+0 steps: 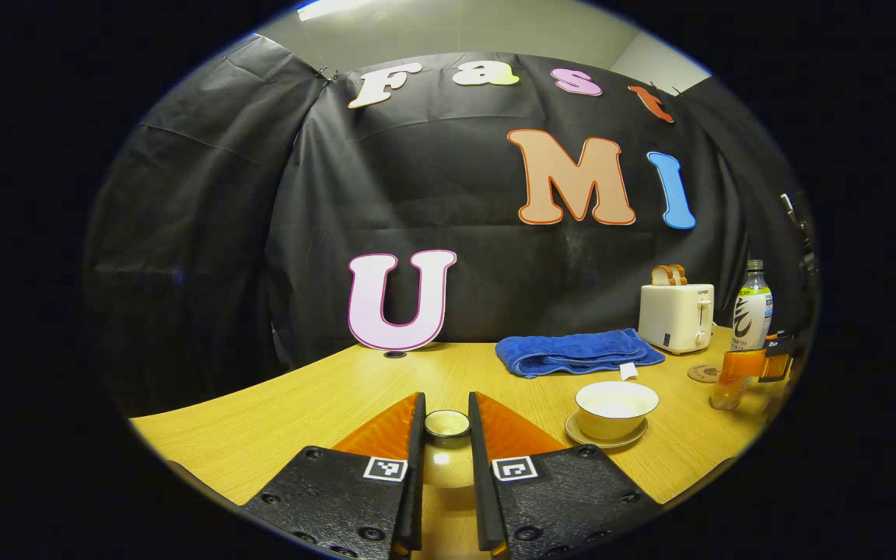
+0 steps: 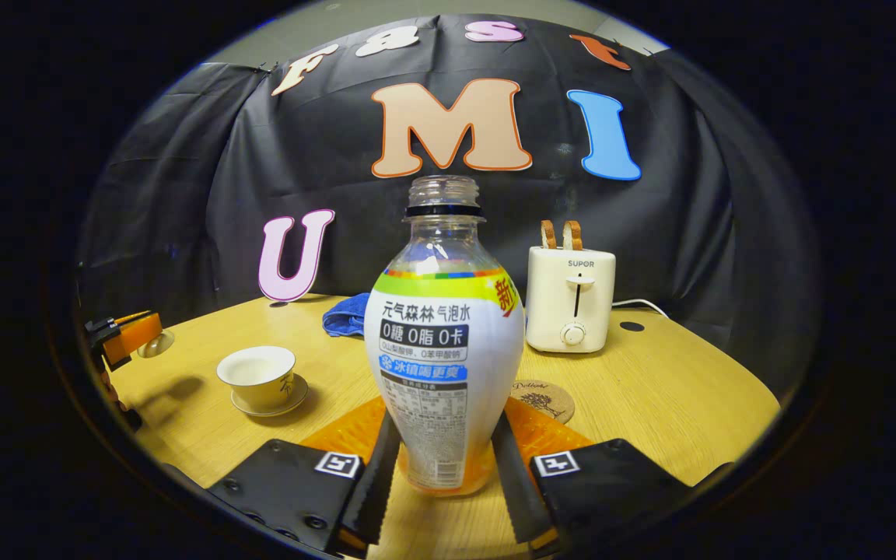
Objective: Open the teacup lid with one hand, grasp the water bottle and pour water into the teacup with the other hand; after pouring, place the water bottle on the coaster and then close the teacup lid.
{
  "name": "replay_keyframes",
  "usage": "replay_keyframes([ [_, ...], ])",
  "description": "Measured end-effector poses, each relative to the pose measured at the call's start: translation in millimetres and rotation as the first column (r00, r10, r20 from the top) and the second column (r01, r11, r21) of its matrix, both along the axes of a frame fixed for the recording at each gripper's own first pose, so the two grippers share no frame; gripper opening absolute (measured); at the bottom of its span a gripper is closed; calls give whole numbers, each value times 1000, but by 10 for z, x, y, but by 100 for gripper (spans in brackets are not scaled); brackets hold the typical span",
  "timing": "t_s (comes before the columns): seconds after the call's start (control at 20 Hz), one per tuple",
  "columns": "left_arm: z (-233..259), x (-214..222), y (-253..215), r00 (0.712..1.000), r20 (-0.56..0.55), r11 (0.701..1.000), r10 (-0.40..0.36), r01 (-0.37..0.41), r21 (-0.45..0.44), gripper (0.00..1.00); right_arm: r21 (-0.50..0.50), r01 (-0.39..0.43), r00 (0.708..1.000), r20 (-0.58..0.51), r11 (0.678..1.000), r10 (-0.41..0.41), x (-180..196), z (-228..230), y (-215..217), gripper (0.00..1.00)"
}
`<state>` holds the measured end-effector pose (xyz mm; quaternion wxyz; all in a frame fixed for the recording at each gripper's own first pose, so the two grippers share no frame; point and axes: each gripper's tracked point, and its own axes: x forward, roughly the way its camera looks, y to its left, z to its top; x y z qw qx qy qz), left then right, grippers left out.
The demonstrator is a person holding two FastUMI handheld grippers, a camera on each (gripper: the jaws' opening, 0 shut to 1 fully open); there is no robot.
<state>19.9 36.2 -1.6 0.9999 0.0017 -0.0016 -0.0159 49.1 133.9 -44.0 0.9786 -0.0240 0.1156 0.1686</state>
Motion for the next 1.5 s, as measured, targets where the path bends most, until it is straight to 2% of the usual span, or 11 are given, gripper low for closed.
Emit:
replay_keyframes([
  [0.3,-9,-2,0,1000,0,1000,2,-2,0,25,-51,39,999,5,998,-39,49,57,-144,66],
  [0.4,-3,-5,-4,1000,-1,1000,-1,1,0,25,-120,62,997,57,991,-56,80,210,-232,65],
  [0.45,4,-8,-9,1000,0,1000,-2,2,-1,23,-149,64,995,86,987,-52,84,296,-240,65],
  [0.55,1,-5,-12,1000,-1,1000,-6,6,-2,25,-213,62,992,120,975,-36,85,438,-234,65],
  [0.65,4,-9,-18,1000,0,1000,-8,8,-1,25,-301,81,986,161,950,-33,122,549,-282,66],
  [0.85,4,-12,25,1000,0,1000,14,-14,0,25,-483,147,964,266,863,-16,211,747,-349,66],
  [0.95,7,-15,27,1000,0,1000,15,-15,0,25,-560,158,955,297,814,19,242,772,-261,65],
  [1.1,3,-15,28,1000,-1,1000,15,-15,0,25,-688,172,932,345,705,110,252,763,-67,65],
  [1.2,16,-18,31,1000,-2,1000,15,-15,-1,25,-739,175,925,351,650,149,307,700,54,66],
  [1.35,-1,-13,22,1000,-3,1000,12,-12,-2,25,-793,151,927,322,590,195,358,531,232,65],
  [1.5,7,-7,21,1000,-3,1000,13,-13,-2,25,-848,178,908,337,499,249,417,462,364,65],
])
